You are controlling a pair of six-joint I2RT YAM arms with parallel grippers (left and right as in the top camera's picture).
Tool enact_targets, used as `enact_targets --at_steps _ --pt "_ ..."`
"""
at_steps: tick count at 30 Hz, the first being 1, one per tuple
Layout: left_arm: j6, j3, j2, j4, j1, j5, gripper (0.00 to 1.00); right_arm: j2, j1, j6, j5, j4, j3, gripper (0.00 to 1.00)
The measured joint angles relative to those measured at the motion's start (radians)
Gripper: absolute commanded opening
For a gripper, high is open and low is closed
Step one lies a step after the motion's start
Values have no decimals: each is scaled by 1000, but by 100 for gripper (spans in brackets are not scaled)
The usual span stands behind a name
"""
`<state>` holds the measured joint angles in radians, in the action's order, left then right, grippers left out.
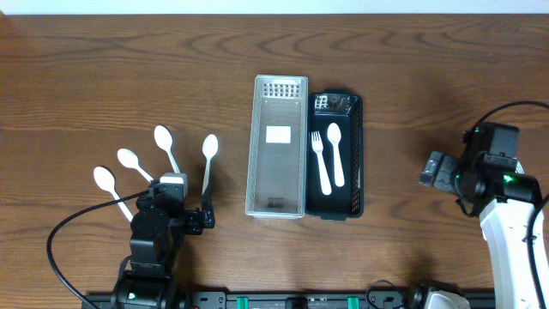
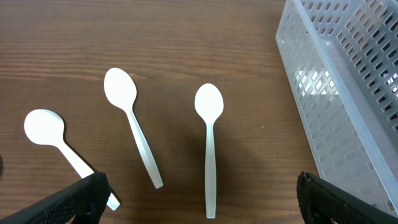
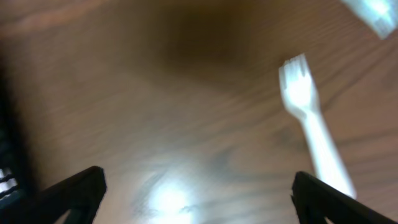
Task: Pack container
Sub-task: 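Move the right gripper to the second white fork and grasp it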
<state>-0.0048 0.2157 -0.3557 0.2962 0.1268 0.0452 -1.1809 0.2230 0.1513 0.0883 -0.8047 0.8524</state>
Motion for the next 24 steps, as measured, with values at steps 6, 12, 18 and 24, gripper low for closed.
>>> enact_targets --at_steps 6,12,18,24 --pt "0 0 0 0 0 0 98 -72 140 -121 32 77 0 92" --pt "0 0 0 9 0 0 98 -225 280 -230 -8 58 0 91" --pt "0 0 0 11 0 0 98 -325 317 -259 -30 76 0 90" --pt "0 0 0 11 0 0 98 -420 319 -284 -40 111 0 90"
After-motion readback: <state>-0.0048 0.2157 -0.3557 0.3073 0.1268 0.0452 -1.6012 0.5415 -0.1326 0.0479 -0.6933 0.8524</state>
